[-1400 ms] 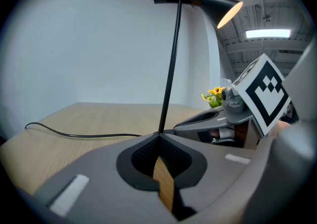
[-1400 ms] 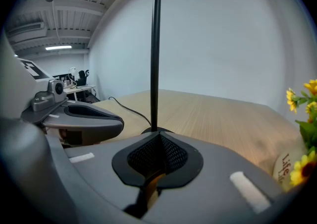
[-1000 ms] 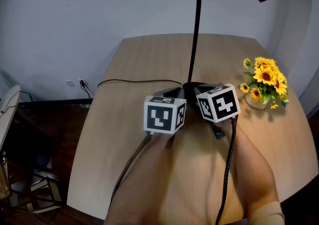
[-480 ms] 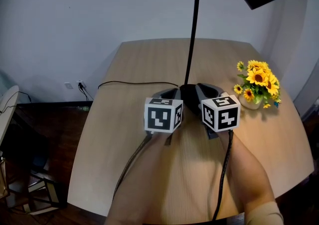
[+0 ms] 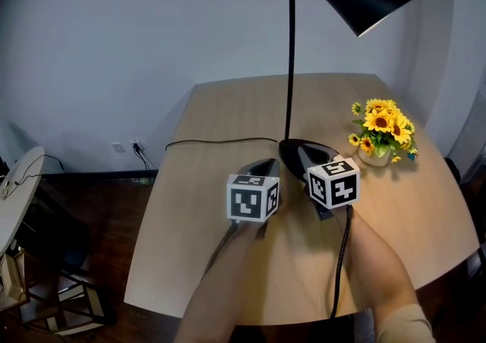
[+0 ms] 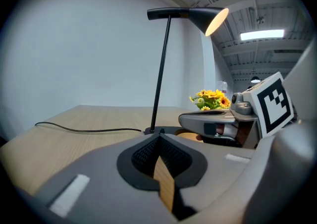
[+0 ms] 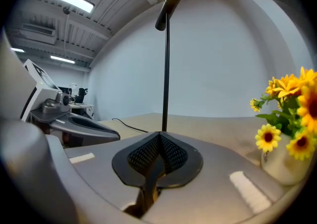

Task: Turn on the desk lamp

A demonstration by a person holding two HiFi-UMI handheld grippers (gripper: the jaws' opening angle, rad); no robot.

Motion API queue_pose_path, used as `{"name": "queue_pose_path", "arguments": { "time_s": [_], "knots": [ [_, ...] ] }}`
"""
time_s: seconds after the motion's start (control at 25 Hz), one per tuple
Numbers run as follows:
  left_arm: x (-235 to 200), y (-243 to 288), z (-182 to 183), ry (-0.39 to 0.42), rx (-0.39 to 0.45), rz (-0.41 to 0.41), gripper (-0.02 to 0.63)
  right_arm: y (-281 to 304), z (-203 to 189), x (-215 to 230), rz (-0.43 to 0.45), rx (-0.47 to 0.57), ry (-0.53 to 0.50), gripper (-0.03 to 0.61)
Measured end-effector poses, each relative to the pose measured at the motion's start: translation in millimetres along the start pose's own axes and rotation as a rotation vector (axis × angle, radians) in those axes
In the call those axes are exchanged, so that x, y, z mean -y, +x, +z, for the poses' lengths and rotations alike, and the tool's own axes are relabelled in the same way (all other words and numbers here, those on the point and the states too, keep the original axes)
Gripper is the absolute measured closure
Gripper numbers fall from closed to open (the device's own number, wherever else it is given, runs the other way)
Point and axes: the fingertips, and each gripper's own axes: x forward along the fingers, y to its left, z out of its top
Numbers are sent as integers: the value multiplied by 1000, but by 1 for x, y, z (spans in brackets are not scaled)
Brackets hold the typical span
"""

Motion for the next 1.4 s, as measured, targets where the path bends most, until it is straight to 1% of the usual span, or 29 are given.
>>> {"name": "queue_pose_path", "arguments": {
  "time_s": [0.16, 0.28, 0.4, 0.48, 0.6, 0.84, 1.04, 1.24, 1.4],
  "knots": [
    [3, -8, -5, 0, -7, 7, 618, -1, -2, 2, -6, 11, 18, 580],
    [5, -13, -4, 0, -1, 11, 618, -10, 4, 10, -29, 64, 64, 580],
    [9, -18, -5, 4, 4, 7, 618, -23, 8, 13, -61, 97, 58, 580],
    [13, -22, -7, 5, 3, -1, 618, -31, 7, 9, -60, 94, 45, 580],
    [17, -28, -9, 8, 4, -9, 618, -42, 1, 1, -42, 80, 62, 580],
    [33, -48, -16, 13, -1, -28, 618, -64, -11, -12, -36, 39, 79, 580],
    [48, -71, -21, 18, 26, -37, 618, -81, -15, -26, -25, 35, 79, 580],
    [62, -91, -28, 20, 22, -49, 618, -104, -20, -48, 6, 32, 78, 580],
    [74, -113, -32, 22, 27, -50, 618, -125, -23, -58, 10, 32, 80, 580]
  ]
}}
